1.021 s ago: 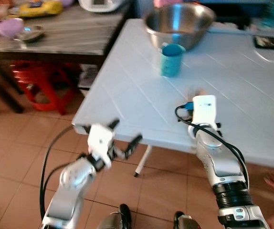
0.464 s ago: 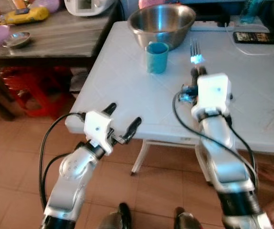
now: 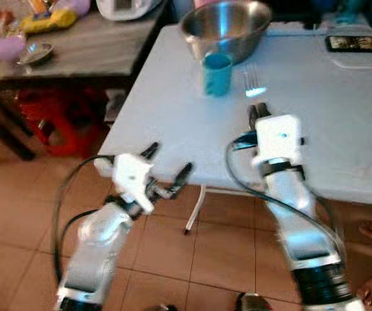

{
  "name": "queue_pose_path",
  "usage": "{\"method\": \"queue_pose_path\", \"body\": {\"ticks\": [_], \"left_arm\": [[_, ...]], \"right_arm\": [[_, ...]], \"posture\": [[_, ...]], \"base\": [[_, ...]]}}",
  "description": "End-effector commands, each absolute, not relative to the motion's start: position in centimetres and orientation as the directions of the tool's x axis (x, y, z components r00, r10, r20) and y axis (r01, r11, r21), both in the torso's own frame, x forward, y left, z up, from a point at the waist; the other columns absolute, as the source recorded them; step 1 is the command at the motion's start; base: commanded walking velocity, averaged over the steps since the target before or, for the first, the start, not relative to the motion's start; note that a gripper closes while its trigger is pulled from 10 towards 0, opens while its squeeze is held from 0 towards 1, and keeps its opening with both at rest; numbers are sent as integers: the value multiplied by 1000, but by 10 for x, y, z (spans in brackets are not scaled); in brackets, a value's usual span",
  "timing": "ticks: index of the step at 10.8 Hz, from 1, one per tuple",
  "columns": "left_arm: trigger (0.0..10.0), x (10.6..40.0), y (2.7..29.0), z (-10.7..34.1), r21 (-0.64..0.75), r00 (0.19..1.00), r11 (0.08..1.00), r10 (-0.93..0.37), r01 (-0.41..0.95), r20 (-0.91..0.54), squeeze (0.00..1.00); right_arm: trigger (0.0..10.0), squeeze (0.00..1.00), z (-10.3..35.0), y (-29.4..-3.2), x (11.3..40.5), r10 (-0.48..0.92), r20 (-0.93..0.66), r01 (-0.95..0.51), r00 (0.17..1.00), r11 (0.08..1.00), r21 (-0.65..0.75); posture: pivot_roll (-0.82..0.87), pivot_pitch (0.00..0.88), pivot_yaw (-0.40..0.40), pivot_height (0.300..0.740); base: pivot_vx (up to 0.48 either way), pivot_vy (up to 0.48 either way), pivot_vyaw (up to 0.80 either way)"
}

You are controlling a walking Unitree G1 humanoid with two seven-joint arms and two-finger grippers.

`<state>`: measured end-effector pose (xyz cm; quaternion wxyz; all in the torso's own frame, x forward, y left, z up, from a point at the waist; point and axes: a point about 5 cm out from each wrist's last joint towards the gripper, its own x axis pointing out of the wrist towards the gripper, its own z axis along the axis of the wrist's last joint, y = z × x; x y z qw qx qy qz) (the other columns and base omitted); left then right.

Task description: Setting the table

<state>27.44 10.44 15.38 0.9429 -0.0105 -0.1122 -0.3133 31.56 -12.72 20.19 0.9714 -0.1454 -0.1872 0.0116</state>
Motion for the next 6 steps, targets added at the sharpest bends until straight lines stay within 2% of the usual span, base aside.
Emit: {"method": "queue_pose_path", "body": {"ticks": [1,6], "left_arm": [[10000,274,115,152,65,808,831,-554,553,199,0],[10000,288,123,146,101,911,928,-372,359,177,0]], "right_arm": [[10000,0,199,-116,315,106,354,-3,929,960,-280],[10000,0,180,-121,307,56,245,-15,968,986,-164]], "posture": [[-71,169,165,740],[-87,163,149,740]], "base": [[0,0,0],[0,0,0]]}}
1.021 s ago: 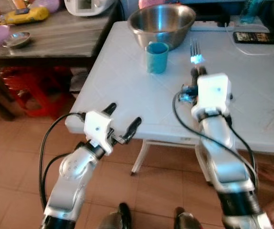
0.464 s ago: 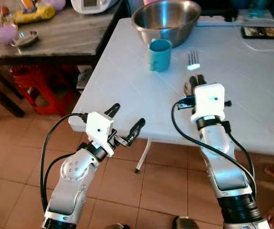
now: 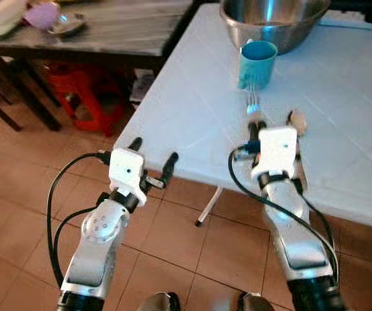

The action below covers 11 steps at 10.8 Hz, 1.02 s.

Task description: Setting the table

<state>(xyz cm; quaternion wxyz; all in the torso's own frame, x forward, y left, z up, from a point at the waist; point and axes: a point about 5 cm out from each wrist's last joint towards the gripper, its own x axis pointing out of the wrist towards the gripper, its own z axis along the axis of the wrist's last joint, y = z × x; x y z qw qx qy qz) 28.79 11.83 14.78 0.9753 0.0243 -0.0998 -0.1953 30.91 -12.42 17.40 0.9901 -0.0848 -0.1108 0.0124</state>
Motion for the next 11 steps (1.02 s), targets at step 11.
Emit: {"method": "queue_pose_path", "body": {"ticks": [11], "left_arm": [[10000,296,111,142,66,900,919,-394,389,187,0]], "right_arm": [[10000,0,167,-134,298,17,184,-16,983,1000,-8]], "posture": [[-125,134,141,740]], "base": [[0,103,-218]]}}
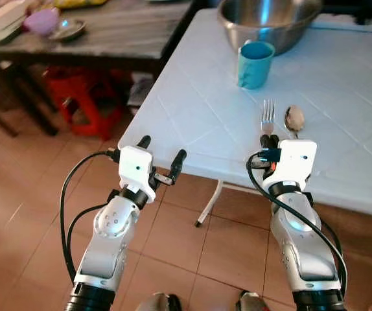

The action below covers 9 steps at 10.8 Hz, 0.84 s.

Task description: Setting the table

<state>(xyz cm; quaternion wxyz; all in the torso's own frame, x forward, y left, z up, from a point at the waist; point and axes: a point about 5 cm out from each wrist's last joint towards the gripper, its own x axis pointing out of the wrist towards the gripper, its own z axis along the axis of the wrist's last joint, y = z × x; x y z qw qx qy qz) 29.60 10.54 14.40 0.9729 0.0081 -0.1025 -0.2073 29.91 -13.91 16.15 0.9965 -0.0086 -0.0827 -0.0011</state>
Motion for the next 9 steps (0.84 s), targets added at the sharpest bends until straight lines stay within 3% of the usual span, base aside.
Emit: {"method": "queue_pose_path", "body": {"ticks": [1,9], "left_arm": [[10000,295,111,141,66,900,919,-395,389,185,0],[10000,297,108,143,65,894,913,-407,402,186,0]], "right_arm": [[10000,0,167,-135,298,15,185,-13,983,1000,-8],[10000,0,170,-135,301,-7,205,6,979,1000,5]], "posture": [[-123,137,142,740],[-119,135,156,740]], "base": [[0,304,-800],[0,330,-784]]}}
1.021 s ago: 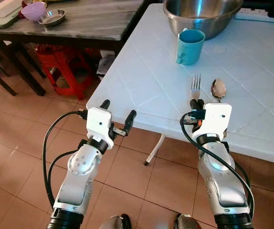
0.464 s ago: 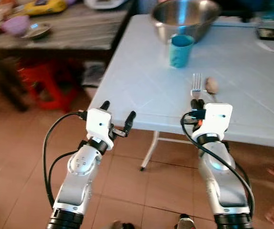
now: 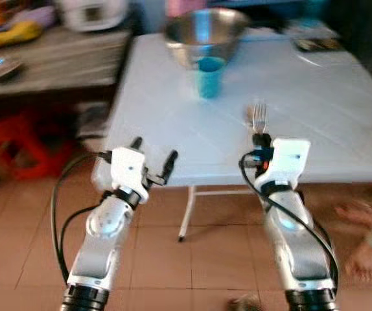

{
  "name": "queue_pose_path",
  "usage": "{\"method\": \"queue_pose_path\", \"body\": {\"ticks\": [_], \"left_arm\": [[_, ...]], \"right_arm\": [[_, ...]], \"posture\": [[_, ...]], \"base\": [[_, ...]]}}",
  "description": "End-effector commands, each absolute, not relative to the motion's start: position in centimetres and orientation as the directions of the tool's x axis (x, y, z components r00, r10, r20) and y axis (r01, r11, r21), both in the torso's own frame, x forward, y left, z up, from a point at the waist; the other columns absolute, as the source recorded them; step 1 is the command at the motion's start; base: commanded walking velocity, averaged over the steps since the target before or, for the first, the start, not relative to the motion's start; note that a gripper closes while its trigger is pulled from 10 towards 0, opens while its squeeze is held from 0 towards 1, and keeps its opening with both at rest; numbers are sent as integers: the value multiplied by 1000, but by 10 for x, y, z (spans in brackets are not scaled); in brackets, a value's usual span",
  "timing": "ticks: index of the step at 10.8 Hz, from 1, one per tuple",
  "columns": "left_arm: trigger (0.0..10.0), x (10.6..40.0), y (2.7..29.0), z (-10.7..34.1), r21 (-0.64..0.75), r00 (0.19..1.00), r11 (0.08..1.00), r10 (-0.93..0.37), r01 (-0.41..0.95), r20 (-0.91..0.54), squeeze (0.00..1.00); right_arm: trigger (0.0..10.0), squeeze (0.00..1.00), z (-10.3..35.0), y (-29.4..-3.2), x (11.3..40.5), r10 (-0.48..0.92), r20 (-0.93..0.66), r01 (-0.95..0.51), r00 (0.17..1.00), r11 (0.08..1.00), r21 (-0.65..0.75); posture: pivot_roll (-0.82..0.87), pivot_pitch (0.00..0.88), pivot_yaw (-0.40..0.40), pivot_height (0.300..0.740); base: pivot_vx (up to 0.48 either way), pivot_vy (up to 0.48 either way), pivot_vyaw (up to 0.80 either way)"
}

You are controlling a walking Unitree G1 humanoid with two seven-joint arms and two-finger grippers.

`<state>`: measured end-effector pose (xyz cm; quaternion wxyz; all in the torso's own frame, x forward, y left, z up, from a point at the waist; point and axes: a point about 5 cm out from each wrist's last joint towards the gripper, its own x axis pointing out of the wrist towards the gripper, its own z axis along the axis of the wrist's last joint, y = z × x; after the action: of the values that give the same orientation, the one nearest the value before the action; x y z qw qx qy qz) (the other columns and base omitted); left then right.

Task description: Setting the table

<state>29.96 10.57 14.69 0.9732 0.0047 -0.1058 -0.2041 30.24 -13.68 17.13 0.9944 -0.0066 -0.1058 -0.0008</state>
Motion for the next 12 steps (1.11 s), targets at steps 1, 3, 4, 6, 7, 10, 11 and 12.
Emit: {"method": "queue_pose_path", "body": {"ticks": [1,3,4,6,7,10,11,12], "left_arm": [[10000,297,108,143,64,894,913,-407,403,187,0],[10000,297,106,143,63,893,913,-408,404,187,0],[10000,297,105,142,60,894,914,-406,402,189,0],[10000,298,102,143,51,895,915,-402,400,194,0],[10000,298,101,143,49,895,915,-402,400,195,0],[10000,300,100,143,47,895,915,-401,400,196,0],[10000,299,99,142,46,895,915,-401,400,196,0],[10000,299,99,142,45,895,915,-402,401,194,0]], "right_arm": [[10000,0,170,-135,301,-3,212,2,977,1000,2],[10000,0,173,-134,301,5,224,-3,975,1000,-9],[10000,0,174,-134,302,10,231,-6,973,1000,-19],[10000,0,177,-134,303,18,245,-6,969,999,-47],[10000,0,178,-134,304,16,249,-4,968,999,-49],[10000,0,177,-135,304,12,251,0,968,999,-48],[10000,0,177,-135,304,8,250,3,968,999,-45],[10000,0,177,-135,304,9,250,3,968,999,-45]], "posture": [[-120,135,158,740],[-121,134,155,740],[-122,132,150,740],[-126,124,148,740],[-126,124,148,740],[-129,123,148,740],[-130,124,148,740],[-130,125,147,740]], "base": [[0,356,0],[0,379,0],[0,379,0],[0,382,0],[0,382,0],[0,384,465],[0,386,0],[0,382,0]]}}
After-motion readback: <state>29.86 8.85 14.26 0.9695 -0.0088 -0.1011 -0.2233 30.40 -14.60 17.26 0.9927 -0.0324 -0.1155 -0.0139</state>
